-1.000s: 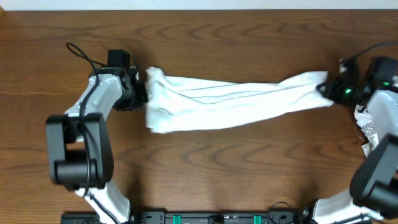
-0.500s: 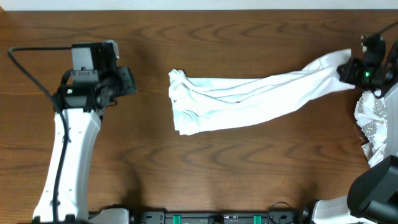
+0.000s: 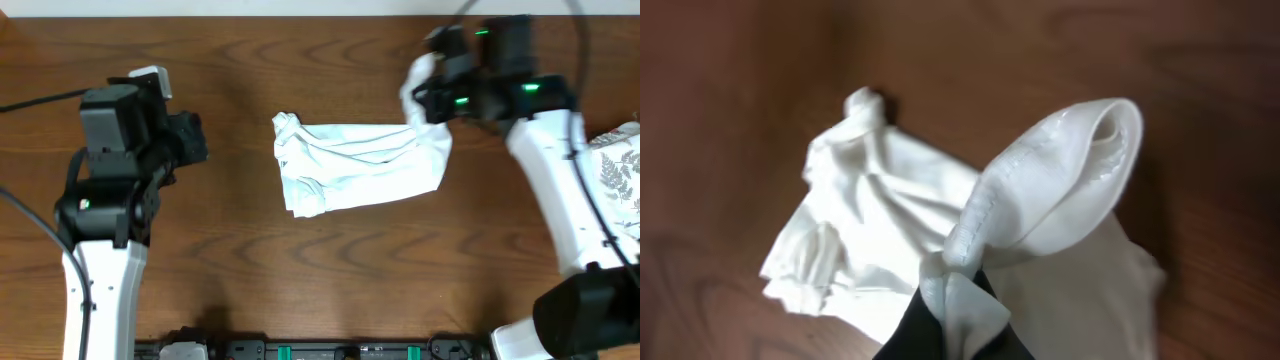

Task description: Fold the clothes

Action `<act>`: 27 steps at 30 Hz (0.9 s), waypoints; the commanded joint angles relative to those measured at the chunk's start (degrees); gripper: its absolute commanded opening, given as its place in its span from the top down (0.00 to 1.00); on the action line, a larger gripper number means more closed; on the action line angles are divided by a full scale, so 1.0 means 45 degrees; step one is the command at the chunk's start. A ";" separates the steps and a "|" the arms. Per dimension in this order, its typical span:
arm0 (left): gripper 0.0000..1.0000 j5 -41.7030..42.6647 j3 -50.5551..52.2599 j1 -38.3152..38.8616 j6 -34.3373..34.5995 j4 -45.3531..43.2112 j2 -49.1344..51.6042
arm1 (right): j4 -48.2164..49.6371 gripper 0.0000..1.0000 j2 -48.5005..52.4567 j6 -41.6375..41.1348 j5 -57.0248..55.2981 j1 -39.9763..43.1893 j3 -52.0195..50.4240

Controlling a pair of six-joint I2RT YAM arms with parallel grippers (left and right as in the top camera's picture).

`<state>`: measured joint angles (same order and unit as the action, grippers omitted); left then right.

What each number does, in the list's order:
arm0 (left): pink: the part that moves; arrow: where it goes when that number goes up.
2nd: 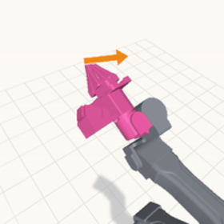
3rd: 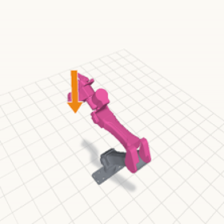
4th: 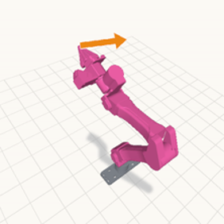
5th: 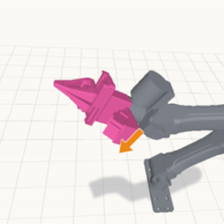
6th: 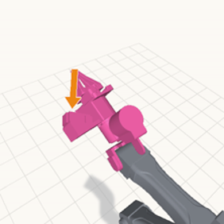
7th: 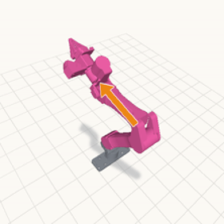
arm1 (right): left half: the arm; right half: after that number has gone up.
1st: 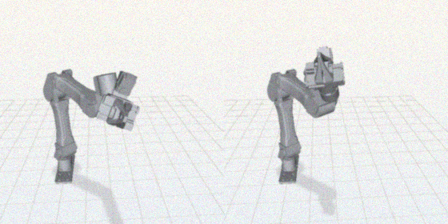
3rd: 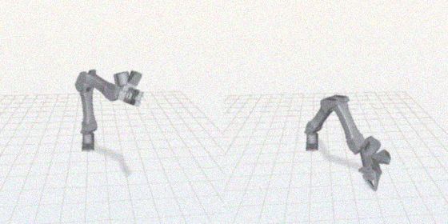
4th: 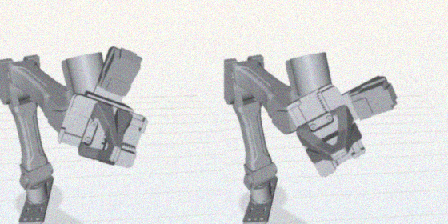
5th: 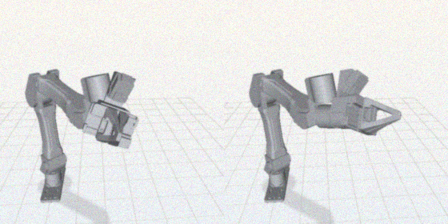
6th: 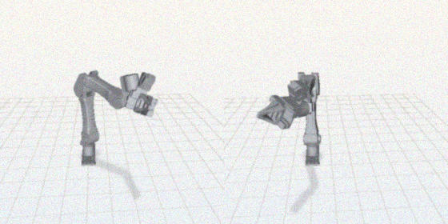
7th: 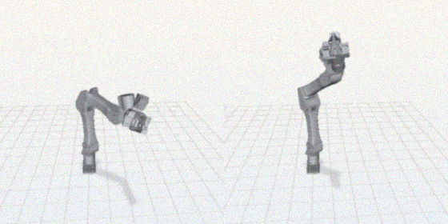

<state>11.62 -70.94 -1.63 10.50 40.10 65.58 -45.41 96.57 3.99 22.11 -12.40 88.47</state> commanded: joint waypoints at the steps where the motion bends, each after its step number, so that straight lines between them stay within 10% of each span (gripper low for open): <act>1: 0.76 -0.0053 -0.0087 -0.0039 0.0078 0.0107 -0.0505 | 0.0049 0.99 0.0627 -0.0311 -0.1248 -0.1297 0.0194; 19: 0.76 -0.0053 -0.0087 -0.0039 0.0078 0.0894 -0.1107 | 0.1797 0.97 0.4080 -0.0690 -0.0792 -0.4857 0.0194; 23: 0.76 -0.0053 -0.0087 -0.0039 0.0078 0.0899 -0.1107 | 0.1753 0.41 0.4328 -0.0680 -0.0685 -0.5149 0.0194; 27: 0.76 -0.0053 -0.0087 -0.0039 0.0073 0.0899 -0.1107 | 0.2001 0.23 0.3779 -0.0593 0.1287 -0.5212 0.0403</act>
<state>11.62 -70.94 -1.63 10.52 43.94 60.90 -37.10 115.66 1.45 20.21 -35.22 88.47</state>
